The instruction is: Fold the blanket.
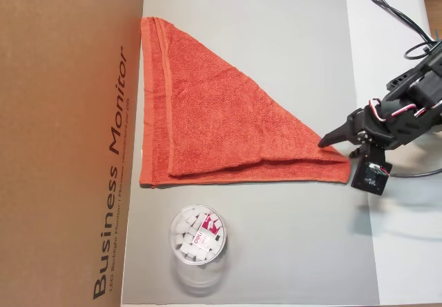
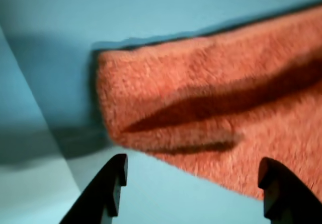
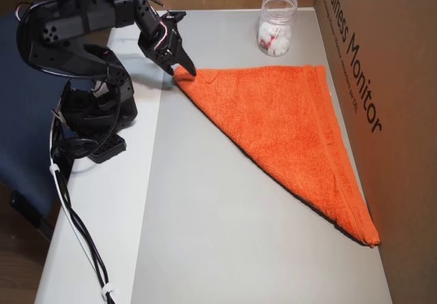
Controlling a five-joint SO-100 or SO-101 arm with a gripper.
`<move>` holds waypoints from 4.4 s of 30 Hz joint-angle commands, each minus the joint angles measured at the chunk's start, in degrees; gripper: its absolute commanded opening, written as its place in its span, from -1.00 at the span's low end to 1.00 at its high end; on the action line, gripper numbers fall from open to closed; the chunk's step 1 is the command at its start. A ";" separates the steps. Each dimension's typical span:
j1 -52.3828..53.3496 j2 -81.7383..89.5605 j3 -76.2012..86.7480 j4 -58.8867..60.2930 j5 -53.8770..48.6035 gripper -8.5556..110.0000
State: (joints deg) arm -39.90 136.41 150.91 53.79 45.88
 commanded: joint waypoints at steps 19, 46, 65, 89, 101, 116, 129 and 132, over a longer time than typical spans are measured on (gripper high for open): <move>1.93 -2.64 -5.10 8.26 -21.09 -0.41; 0.97 -13.80 -1.85 -6.94 -25.40 -0.47; -0.18 -24.70 -11.25 -11.16 -24.43 -0.48; 3.96 -24.17 -11.34 -21.71 -24.35 -0.86; 16.79 -18.98 -10.81 -24.70 -24.35 -0.86; 18.37 -13.27 -15.38 -24.87 -5.89 -0.86; 25.84 -13.80 -29.36 -24.87 3.60 -0.86; 28.30 -14.06 -31.55 -24.87 4.83 -0.86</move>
State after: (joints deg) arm -13.45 121.46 123.75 29.71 49.57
